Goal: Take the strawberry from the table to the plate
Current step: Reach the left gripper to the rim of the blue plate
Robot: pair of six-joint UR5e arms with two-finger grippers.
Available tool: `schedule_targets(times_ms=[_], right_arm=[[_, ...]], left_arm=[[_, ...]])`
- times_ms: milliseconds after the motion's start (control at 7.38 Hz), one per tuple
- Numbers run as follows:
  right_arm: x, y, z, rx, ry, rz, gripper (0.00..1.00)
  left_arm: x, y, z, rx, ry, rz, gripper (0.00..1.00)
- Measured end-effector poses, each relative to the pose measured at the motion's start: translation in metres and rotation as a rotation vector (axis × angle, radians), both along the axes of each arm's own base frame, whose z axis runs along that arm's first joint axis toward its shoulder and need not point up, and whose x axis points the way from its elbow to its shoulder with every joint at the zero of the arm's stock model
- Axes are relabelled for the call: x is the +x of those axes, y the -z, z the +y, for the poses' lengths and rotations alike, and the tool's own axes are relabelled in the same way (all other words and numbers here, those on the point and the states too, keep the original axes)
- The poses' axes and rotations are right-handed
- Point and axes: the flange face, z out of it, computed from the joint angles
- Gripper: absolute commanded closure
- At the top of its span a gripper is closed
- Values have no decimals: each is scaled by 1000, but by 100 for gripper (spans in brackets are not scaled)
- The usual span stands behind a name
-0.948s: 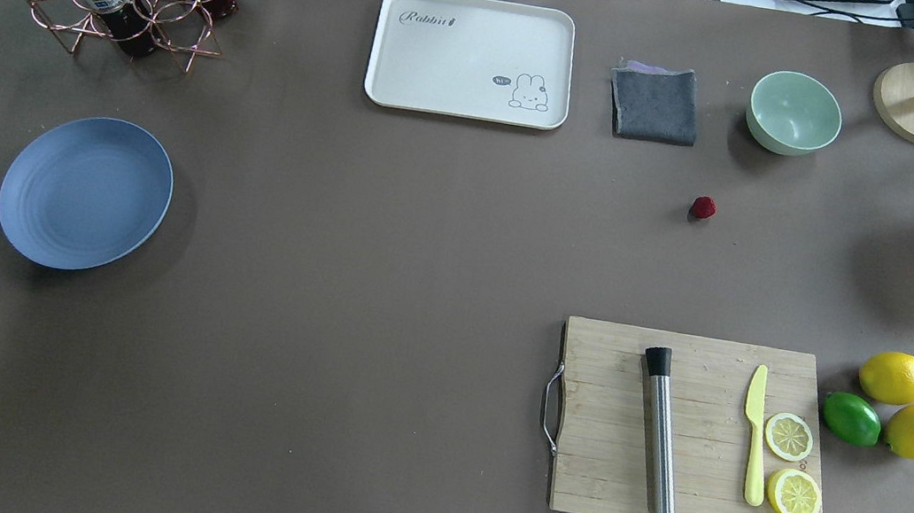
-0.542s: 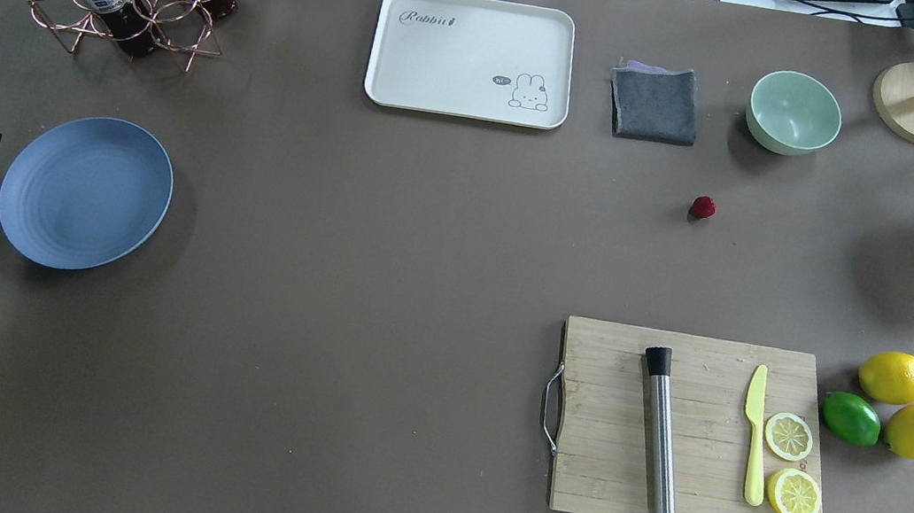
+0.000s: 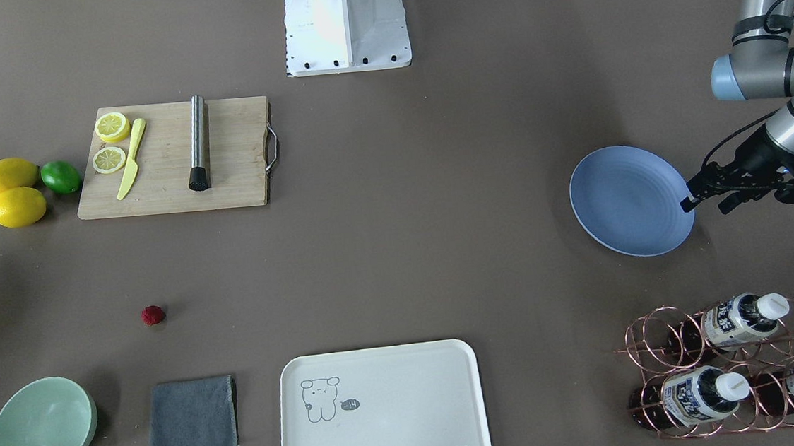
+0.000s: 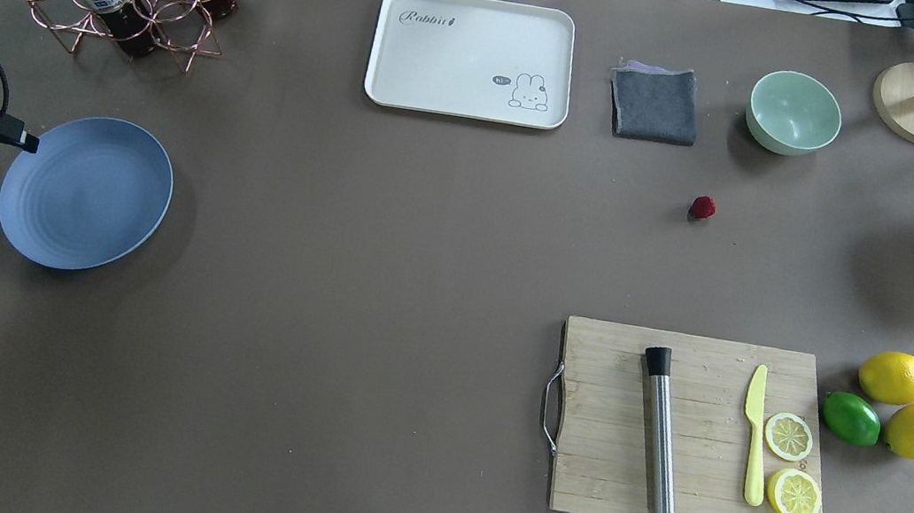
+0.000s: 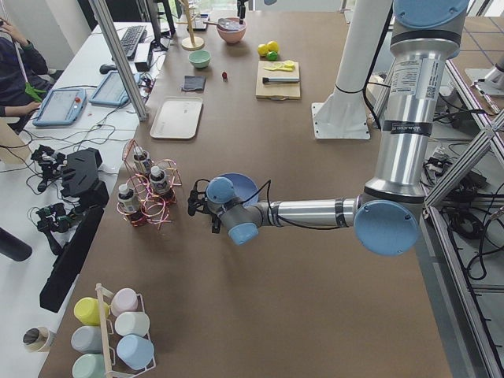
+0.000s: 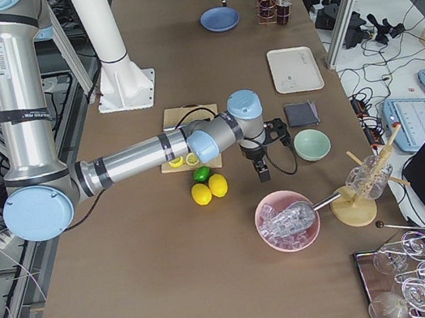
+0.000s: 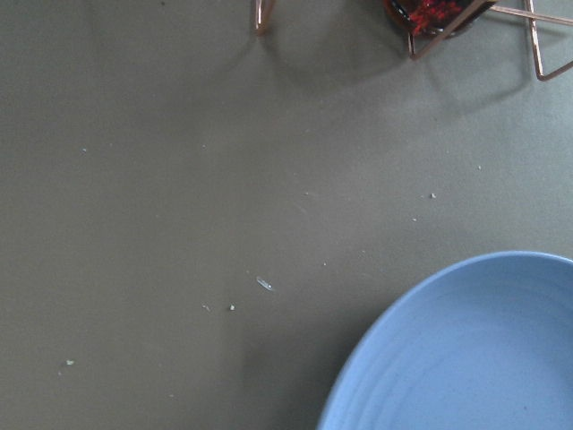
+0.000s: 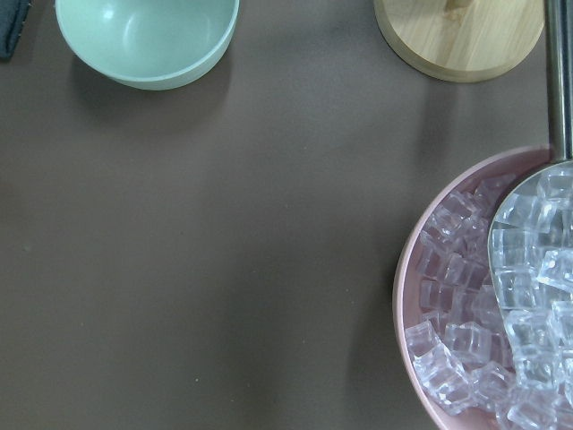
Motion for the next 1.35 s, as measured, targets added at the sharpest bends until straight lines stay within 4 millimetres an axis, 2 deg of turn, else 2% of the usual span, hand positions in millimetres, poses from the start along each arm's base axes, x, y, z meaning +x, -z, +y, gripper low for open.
schedule_targets(times_ms=[271,406,542,1084,1355], right_arm=[[0,1,-1,2,-1,-1,0],[0,1,-1,2,-2,0,0],[0,2,-2,2,-5,2,0],[1,1,-1,-1,-11,6,0],[1,0,0,-3,-11,7,0]], left_arm=[[12,-6,5,12,-22,7,41],[21,-8,10,28,-41,17,73],[27,-8,13,37,-53,23,100],[29,3,17,70,-65,51,100],[28,24,15,52,-34,89,100]])
